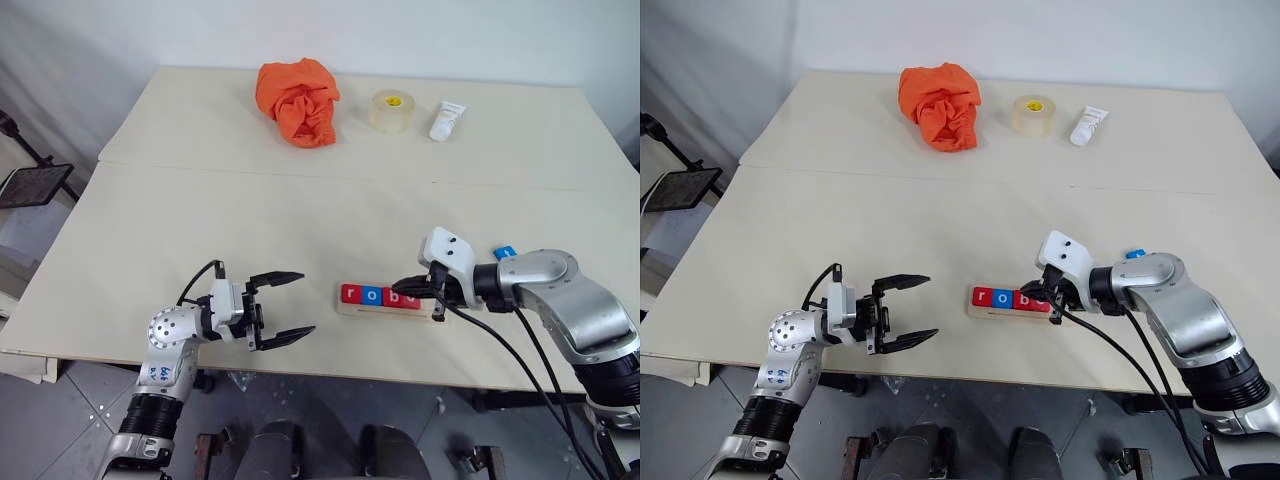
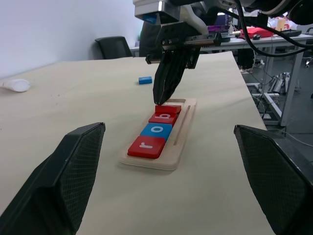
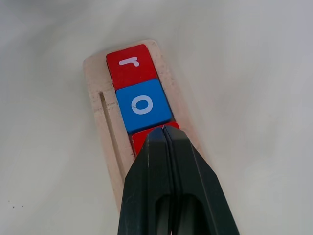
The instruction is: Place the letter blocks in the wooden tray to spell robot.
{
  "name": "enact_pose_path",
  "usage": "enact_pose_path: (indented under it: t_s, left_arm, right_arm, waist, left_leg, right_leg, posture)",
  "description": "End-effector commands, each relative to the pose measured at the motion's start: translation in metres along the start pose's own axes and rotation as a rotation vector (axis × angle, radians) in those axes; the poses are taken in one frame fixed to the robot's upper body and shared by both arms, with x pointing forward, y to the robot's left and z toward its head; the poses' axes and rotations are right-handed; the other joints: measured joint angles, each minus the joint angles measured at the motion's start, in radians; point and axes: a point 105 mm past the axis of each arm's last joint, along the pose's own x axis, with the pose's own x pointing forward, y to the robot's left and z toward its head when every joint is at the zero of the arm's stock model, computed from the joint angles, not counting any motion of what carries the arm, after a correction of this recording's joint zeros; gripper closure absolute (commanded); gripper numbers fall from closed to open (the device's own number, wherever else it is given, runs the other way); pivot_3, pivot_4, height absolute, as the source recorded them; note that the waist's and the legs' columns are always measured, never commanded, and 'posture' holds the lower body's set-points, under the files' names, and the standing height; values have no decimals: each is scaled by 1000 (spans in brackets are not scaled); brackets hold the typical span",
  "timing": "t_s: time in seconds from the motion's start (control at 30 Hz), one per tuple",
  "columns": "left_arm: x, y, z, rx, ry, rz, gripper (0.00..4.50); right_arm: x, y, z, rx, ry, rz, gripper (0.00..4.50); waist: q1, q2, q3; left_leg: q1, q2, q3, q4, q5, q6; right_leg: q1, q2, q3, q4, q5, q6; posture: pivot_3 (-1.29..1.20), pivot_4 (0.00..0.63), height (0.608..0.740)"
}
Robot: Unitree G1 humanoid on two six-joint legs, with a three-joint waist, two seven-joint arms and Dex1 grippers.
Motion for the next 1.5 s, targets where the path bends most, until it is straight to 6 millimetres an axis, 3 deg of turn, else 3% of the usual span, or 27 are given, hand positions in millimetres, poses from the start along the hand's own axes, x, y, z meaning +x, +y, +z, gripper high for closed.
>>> enact_pose_path:
  t_s: [0.03, 0.27, 0.47, 0.73, 1.0, 1.4, 1.5]
  left_arm:
    - [-1, -1, 5, 24, -4, 0, 0]
    - [3, 2, 4, 25, -12, -5, 0]
    - [4, 3, 3, 21, -14, -9, 0]
    - [6, 4, 3, 23, -19, -10, 0]
    - [5, 4, 3, 25, -17, -5, 0]
    - [3, 5, 1, 23, -12, -5, 0]
    - [5, 6, 1, 25, -15, -5, 0]
  right_arm:
    - [-8, -2, -3, -26, 15, -27, 4493]
    - [-13, -4, -6, -33, 28, -48, 4493]
    - [-20, -6, 9, -36, -35, -69, 4493]
    - [-12, -5, 14, -26, -79, -58, 4493]
    - [1, -6, -1, 8, -51, -52, 4493]
    - [-19, -7, -13, 10, -1, -86, 4493]
    - [-22, -8, -7, 9, -22, -95, 4493]
  waist:
    - [1, 0, 0]
    - [0, 0, 0]
    - [0, 0, 0]
    - [0, 0, 0]
    - [1, 0, 0]
    - [1, 0, 0]
    - [1, 0, 0]
  left_leg:
    - [0, 0, 0, 0, 0, 0]
    - [0, 0, 0, 0, 0, 0]
    - [0, 0, 0, 0, 0, 0]
    - [0, 0, 0, 0, 0, 0]
    - [0, 0, 0, 0, 0, 0]
    - [0, 0, 0, 0, 0, 0]
    - [0, 0, 0, 0, 0, 0]
  right_leg:
    - [0, 0, 0, 0, 0, 0]
    - [0, 0, 0, 0, 0, 0]
    - [0, 0, 0, 0, 0, 0]
    - [0, 0, 0, 0, 0, 0]
    - [0, 0, 0, 0, 0, 0]
    - [0, 0, 0, 0, 0, 0]
    - [0, 0, 0, 0, 0, 0]
  posture:
    - [0, 150, 740]
    - [0, 150, 740]
    - [0, 150, 740]
    - [0, 150, 740]
    - [0, 150, 740]
    - [0, 150, 740]
    - [0, 150, 740]
